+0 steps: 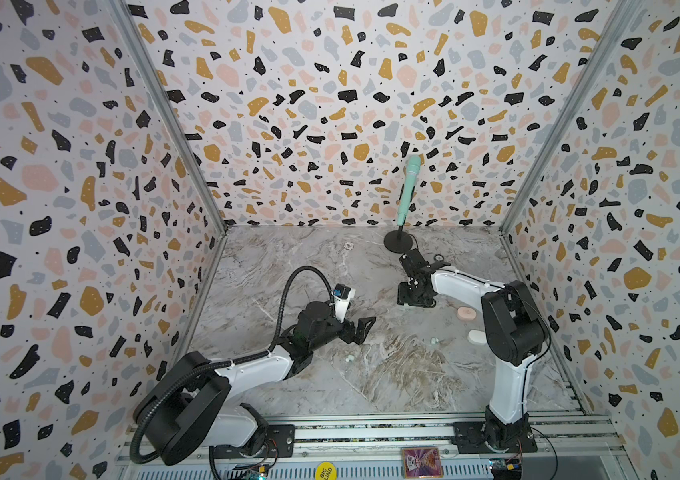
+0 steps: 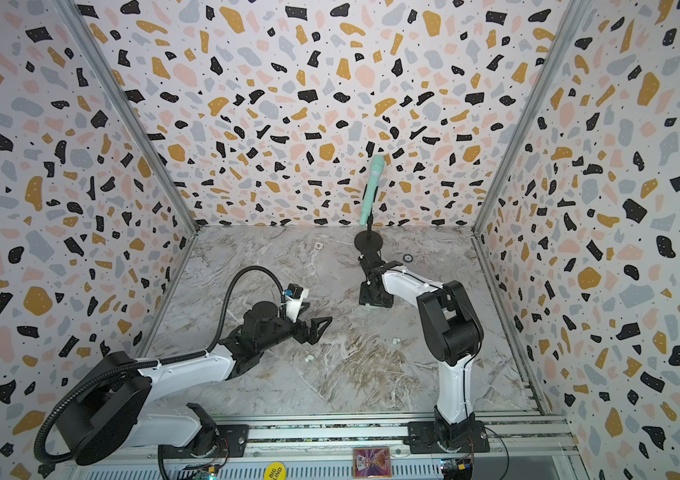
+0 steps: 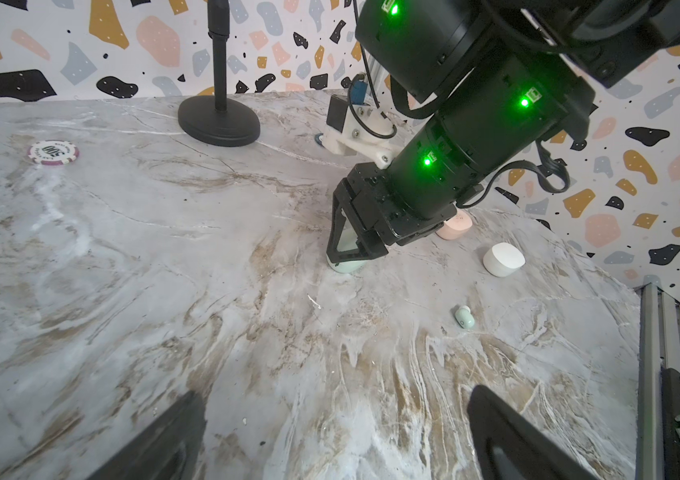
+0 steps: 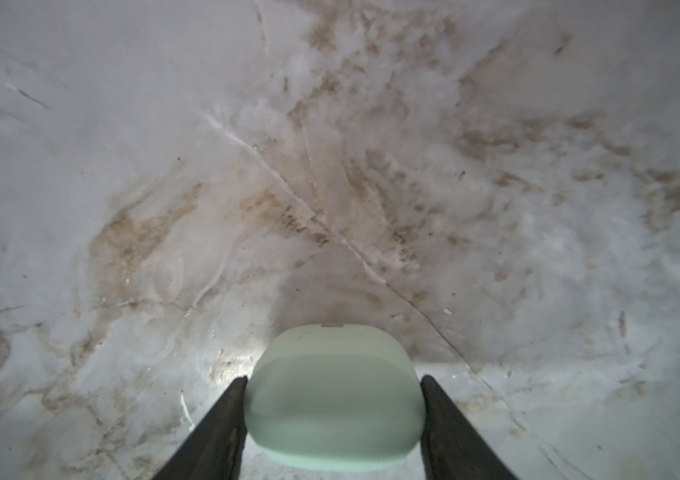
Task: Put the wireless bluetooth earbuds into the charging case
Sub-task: 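Lift the mint-green case and carry it toward the left gripper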
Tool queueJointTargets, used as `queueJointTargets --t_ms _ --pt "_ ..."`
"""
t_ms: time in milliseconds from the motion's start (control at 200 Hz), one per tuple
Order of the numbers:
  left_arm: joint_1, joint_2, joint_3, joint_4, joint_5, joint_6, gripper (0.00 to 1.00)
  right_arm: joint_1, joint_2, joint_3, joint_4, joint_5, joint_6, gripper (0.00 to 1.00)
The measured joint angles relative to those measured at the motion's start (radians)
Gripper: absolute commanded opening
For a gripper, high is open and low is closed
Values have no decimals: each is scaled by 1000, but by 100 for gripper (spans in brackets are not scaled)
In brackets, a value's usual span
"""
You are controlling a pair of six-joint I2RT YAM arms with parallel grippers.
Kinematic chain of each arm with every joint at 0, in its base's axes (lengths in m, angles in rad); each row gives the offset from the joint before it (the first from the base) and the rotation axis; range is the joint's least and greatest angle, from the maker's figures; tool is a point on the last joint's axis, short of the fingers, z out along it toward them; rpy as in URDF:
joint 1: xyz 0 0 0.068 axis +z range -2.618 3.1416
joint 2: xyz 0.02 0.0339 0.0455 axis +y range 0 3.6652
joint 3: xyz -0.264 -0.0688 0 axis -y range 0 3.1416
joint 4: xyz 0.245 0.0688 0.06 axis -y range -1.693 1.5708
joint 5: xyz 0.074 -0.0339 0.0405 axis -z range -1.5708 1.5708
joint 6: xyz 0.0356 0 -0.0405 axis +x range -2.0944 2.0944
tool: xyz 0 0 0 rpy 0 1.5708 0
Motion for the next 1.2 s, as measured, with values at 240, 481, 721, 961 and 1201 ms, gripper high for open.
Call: queueJointTargets --t_ms 240,481,721,961,1201 --pt "0 44 14 -3 26 27 100 9 -49 -1 -24 -24 -20 56" --pt "0 112 37 77 102 58 100 27 -261 0 -96 -96 -64 57" --pt "-11 167 43 240 217 91 100 47 -400 17 -224 -167 -92 56" --pt "-73 269 163 280 296 141 100 93 -480 50 -331 -220 -84 56" --pt "-107 302 217 309 321 182 93 135 -520 56 -372 -251 -50 56"
